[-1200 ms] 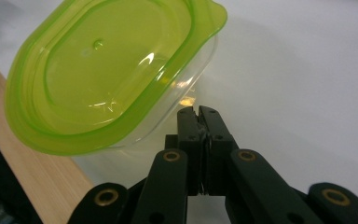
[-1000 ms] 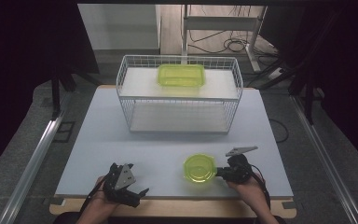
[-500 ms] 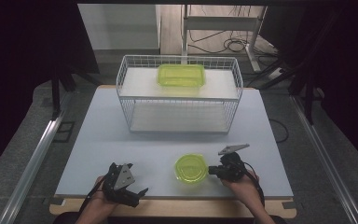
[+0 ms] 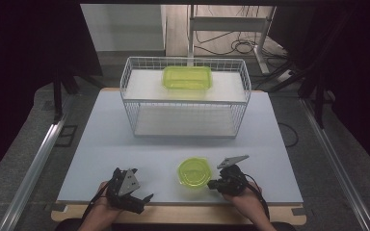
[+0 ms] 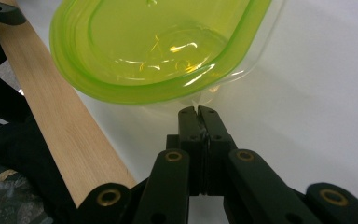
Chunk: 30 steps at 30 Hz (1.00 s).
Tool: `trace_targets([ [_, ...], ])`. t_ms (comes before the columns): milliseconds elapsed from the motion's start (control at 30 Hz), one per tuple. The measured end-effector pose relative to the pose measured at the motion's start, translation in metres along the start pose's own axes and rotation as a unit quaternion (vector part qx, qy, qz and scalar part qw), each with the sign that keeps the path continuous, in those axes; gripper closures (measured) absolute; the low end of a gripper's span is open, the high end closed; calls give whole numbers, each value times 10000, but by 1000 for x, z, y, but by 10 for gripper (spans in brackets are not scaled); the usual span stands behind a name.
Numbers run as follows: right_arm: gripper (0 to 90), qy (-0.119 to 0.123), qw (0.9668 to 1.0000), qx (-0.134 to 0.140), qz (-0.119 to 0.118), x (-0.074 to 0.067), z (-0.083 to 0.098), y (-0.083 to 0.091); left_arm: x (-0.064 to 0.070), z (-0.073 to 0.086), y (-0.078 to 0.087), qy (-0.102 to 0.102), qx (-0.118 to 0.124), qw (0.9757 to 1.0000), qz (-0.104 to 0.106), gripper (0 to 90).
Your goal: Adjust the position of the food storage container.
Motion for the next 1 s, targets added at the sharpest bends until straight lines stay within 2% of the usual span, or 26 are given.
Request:
trace_targets([
  [333,884,126,9997,-97,-163,-9,-17,-17,-1,0,0,-3,-1,10000,-12,21],
  [467,884,232,9995,-113,-155,-13,-23,-22,0,0,0,-10,-10,10000,-8,21],
  [600,883,252,9996,-118,-104,-10,-27,-24,-1,0,1,-4,7,10000,-11,22],
  [733,865,211,9998,-32,-2,-4,-24,-18,-1,0,2,67,13,10000,45,21],
  [833,792,275,9992,147,233,1,-23,-8,-1,-1,4,99,41,9999,91,23],
  [1000,603,312,9971,432,548,10,-22,8,-1,-3,5,142,115,9997,151,24],
])
Point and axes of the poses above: each handheld gripper's, and its own axes: y roughly backward along the jaws, z roughly out of its underside, x roughly to its right, the point moved 10 cm from there along -y, roughly forward along the jaws, and after that the axes turned 7 degrees about -x, right-handed, at the moved point
